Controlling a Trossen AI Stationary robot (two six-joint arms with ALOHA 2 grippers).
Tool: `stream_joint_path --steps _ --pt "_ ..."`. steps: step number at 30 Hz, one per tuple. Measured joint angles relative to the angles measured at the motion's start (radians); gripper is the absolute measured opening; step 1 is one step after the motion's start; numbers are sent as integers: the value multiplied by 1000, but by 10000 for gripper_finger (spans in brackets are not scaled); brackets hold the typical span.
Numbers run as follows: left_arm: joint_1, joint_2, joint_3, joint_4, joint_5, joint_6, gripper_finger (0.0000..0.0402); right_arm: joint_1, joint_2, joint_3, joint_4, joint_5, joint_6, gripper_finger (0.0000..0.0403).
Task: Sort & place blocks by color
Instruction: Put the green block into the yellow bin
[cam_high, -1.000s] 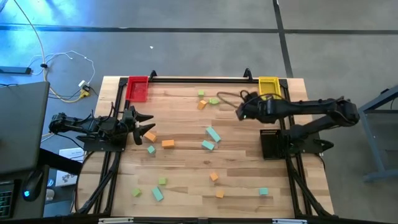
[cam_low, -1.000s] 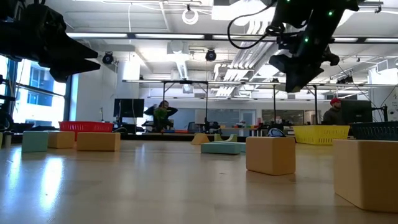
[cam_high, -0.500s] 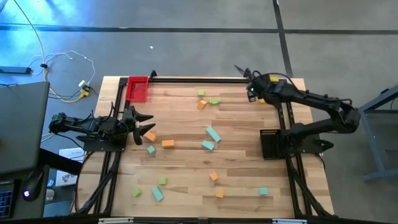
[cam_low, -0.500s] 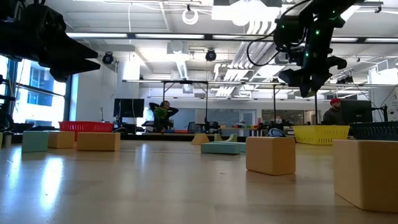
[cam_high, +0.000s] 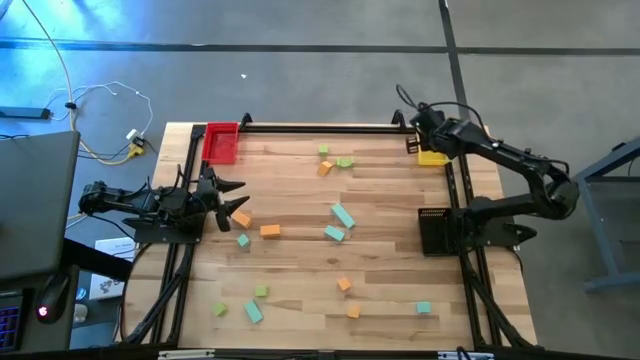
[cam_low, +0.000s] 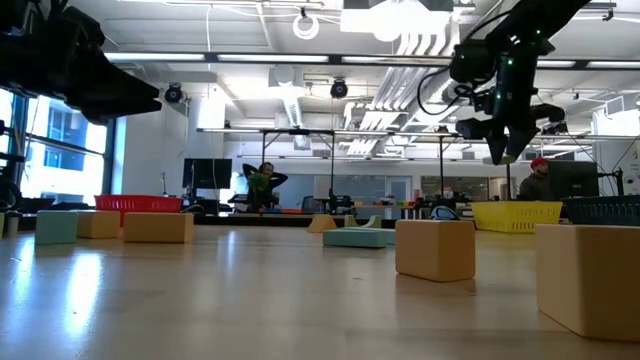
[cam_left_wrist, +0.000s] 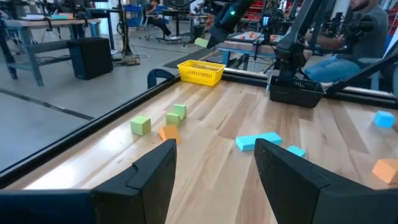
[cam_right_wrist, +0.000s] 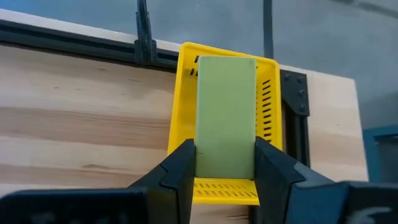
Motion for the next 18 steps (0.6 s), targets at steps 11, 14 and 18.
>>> stream_joint_path --steps 11,14,18 --pt "0 0 0 16 -38 63 204 -74 0 -4 43 -108 -15 110" --pt "0 0 0 18 -52 94 204 -73 0 -30 45 -97 4 110" --pt "0 0 0 18 -53 122 204 -73 1 -62 83 -97 8 110"
